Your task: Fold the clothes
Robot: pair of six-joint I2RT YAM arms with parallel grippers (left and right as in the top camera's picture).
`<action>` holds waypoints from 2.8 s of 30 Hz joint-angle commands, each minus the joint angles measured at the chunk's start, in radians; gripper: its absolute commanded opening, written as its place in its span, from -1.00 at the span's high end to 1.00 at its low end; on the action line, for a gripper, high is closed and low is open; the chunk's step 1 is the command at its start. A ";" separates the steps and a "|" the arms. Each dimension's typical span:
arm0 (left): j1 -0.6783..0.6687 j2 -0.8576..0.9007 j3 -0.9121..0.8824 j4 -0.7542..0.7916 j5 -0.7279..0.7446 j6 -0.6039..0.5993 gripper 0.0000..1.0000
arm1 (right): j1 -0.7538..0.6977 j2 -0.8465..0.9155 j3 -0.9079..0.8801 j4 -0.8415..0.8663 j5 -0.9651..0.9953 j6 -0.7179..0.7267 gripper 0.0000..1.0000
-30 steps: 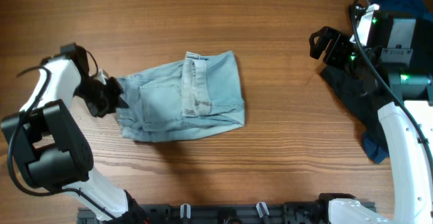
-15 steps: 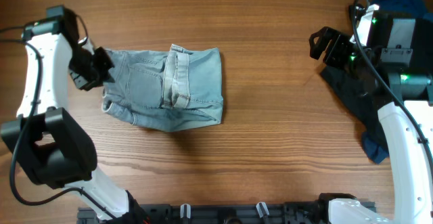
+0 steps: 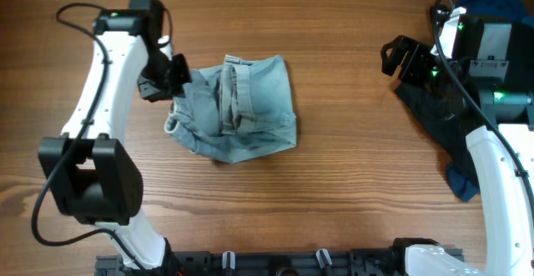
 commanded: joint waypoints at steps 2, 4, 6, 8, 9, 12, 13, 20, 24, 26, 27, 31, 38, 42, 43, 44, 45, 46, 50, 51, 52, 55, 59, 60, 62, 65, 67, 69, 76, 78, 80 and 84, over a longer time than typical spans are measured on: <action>-0.062 0.003 0.085 -0.014 -0.079 -0.058 0.92 | -0.003 0.004 0.025 -0.026 -0.005 -0.019 -0.99; -0.064 -0.001 0.117 -0.013 -0.086 -0.060 0.92 | -0.003 0.020 0.024 -0.048 0.005 -0.026 -1.00; -0.064 -0.001 0.142 -0.015 -0.086 -0.060 0.92 | -0.003 0.040 0.024 -0.066 0.008 -0.029 -0.97; -0.064 -0.001 0.164 -0.016 -0.085 -0.056 0.92 | -0.003 0.064 0.024 -0.087 0.008 -0.030 -0.94; -0.067 -0.001 0.179 -0.016 -0.086 -0.054 0.92 | -0.003 0.082 0.024 -0.101 0.008 -0.029 -0.94; -0.077 -0.001 0.201 -0.015 -0.086 -0.049 0.92 | -0.003 0.134 0.024 -0.117 -0.004 -0.028 -0.94; -0.081 -0.001 0.201 -0.014 -0.086 -0.049 0.92 | -0.003 0.150 0.024 -0.117 -0.016 -0.026 -0.95; -0.128 0.000 0.201 0.011 -0.085 -0.049 0.90 | 0.018 0.261 0.024 -0.116 -0.061 0.021 -0.99; -0.159 0.000 0.201 0.035 -0.084 -0.053 0.83 | 0.050 0.296 0.024 -0.115 -0.061 0.024 -1.00; -0.175 0.000 0.201 0.042 -0.080 -0.054 0.85 | 0.066 0.303 0.024 -0.112 -0.061 0.024 -0.99; -0.182 0.000 0.201 0.043 -0.077 -0.054 0.87 | 0.072 0.306 0.024 -0.108 -0.061 0.024 -0.99; -0.222 0.000 0.201 0.053 -0.074 -0.060 0.88 | 0.077 0.306 0.024 -0.094 -0.062 0.032 -1.00; -0.298 0.000 0.201 0.097 -0.074 -0.061 0.86 | 0.077 0.306 0.024 -0.087 -0.061 0.050 -0.99; -0.341 0.000 0.201 0.121 -0.074 -0.108 0.81 | 0.077 0.306 0.024 -0.089 -0.062 0.051 -1.00; -0.352 0.000 0.201 0.128 -0.074 -0.109 0.74 | 0.077 0.306 0.024 -0.090 -0.062 0.057 -0.99; -0.362 0.000 0.201 0.135 -0.074 -0.109 0.74 | 0.077 0.306 0.024 -0.091 -0.063 0.058 -1.00; -0.368 0.001 0.201 0.142 -0.074 -0.109 0.73 | 0.077 0.306 0.024 -0.090 -0.069 0.058 -0.99; -0.378 0.002 0.201 0.150 -0.074 -0.109 0.73 | 0.077 0.306 0.024 -0.090 -0.074 0.059 -1.00; -0.402 0.005 0.201 0.159 -0.074 -0.109 0.63 | 0.077 0.306 0.024 -0.090 -0.078 0.073 -1.00; -0.407 0.006 0.201 0.159 -0.074 -0.109 0.62 | 0.077 0.306 0.024 -0.090 -0.078 0.074 -1.00; -0.412 0.007 0.201 0.159 -0.074 -0.109 0.62 | 0.077 0.306 0.024 -0.090 -0.081 0.075 -1.00; -0.423 0.008 0.201 0.165 -0.074 -0.109 0.67 | 0.077 0.306 0.024 -0.090 -0.085 0.097 -1.00; -0.443 0.008 0.201 0.182 -0.073 -0.109 0.76 | 0.077 0.306 0.024 -0.090 -0.084 0.102 -1.00; -0.448 0.008 0.201 0.186 -0.070 -0.109 0.77 | 0.077 0.306 0.024 -0.090 -0.084 0.103 -0.99; -0.457 0.008 0.201 0.193 -0.060 -0.109 0.80 | 0.077 0.306 0.024 -0.092 -0.084 0.103 -0.99; -0.480 0.008 0.201 0.211 -0.047 -0.109 0.78 | 0.077 0.306 0.024 -0.096 -0.084 0.111 -1.00; -0.497 0.008 0.201 0.219 -0.047 -0.109 0.76 | 0.077 0.306 0.024 -0.097 -0.084 0.128 -0.99; -0.518 0.008 0.201 0.226 -0.047 -0.109 0.74 | 0.077 0.306 0.024 -0.098 -0.089 0.128 -0.99; -0.580 0.008 0.200 0.256 -0.048 -0.108 0.19 | 0.077 0.306 0.024 -0.099 -0.096 0.128 -1.00; -0.594 0.008 0.201 0.267 -0.048 -0.108 -0.17 | 0.077 0.306 0.024 -0.098 -0.099 0.128 -1.00; -0.599 0.008 0.201 0.269 -0.048 -0.108 -0.20 | 0.077 0.306 0.024 -0.098 -0.099 0.128 -0.99; -0.600 0.008 0.200 0.269 -0.049 -0.104 -0.20 | 0.077 0.306 0.024 -0.098 -0.099 0.128 -1.00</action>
